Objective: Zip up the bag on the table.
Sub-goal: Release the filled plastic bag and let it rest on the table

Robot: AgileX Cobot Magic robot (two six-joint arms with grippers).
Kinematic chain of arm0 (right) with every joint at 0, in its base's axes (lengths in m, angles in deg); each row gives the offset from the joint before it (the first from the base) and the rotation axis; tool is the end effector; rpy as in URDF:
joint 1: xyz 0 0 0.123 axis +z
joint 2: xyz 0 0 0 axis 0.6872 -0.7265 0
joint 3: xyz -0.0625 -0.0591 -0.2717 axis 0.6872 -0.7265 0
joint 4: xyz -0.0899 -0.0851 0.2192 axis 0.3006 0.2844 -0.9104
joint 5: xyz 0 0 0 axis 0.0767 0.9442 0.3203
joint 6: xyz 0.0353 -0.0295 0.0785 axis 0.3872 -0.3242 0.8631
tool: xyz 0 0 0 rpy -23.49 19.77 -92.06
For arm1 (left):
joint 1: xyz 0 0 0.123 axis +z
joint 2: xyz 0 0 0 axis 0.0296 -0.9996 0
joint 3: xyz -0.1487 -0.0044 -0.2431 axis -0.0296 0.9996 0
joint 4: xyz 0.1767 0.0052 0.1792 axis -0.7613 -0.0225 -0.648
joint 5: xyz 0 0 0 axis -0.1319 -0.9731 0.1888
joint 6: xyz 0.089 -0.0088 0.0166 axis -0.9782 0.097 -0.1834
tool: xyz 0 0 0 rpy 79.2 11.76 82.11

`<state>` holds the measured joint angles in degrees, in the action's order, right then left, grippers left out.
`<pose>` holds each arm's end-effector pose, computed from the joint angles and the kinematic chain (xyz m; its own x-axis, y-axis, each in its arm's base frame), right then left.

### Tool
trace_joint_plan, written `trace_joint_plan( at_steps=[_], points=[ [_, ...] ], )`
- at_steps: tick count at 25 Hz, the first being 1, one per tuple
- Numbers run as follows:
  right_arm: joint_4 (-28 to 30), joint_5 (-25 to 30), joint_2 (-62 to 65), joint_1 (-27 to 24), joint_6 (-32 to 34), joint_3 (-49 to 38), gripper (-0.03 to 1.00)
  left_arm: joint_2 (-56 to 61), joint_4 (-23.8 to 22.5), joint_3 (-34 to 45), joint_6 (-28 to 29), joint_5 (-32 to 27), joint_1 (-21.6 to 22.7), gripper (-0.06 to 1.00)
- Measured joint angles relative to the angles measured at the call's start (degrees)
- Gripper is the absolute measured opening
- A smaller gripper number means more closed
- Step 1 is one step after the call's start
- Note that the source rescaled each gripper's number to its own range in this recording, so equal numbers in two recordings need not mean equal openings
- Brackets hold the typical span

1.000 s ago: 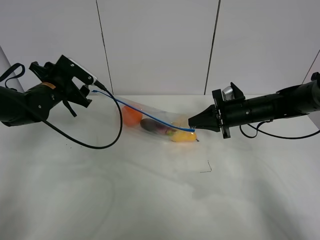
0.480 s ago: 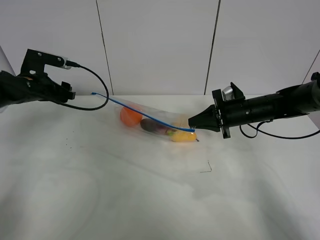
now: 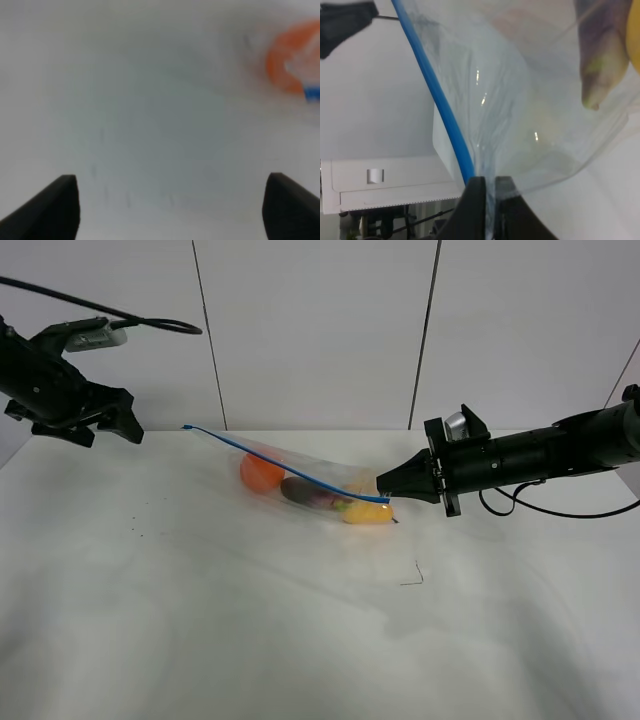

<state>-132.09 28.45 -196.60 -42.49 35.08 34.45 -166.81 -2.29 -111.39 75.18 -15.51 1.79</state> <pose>0.3563 0.0896 0.1553 -0.9885 0.0840 -0.1259 -0.0860 0.3726 0.9240 0.3817 0.0095 0.2715 -0.8628 0.0422 -0.5038 0.0969 0.9918 -0.0830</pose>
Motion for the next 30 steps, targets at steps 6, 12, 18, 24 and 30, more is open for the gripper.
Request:
trace_joint_plan(
  at_steps=[6, 12, 18, 24, 30],
  points=[
    [0.0, 0.0, 0.0, 0.0, 0.05, 0.0, 0.0, -0.21, -6.67, -2.12, 8.43, -10.08, 0.0, 1.0],
    [0.0, 0.0, 0.0, 0.0, 0.56, 0.0, 0.0, -0.21, -7.99, -2.18, 8.72, -19.5, 0.0, 1.0],
    [0.0, 0.0, 0.0, 0.0, 0.61, 0.0, 0.0, 1.37, -10.05, -1.32, 9.03, -20.43, 0.0, 1.0],
    [0.0, 0.0, 0.0, 0.0, 0.63, 0.0, 0.0, 13.0, -10.22, 5.35, 8.55, -20.43, 0.0, 1.0],
    [0.0, 0.0, 0.0, 0.0, 0.68, 0.0, 0.0, 27.43, -10.22, 20.71, 8.15, -20.43, 0.0, 1.0]
  ],
)
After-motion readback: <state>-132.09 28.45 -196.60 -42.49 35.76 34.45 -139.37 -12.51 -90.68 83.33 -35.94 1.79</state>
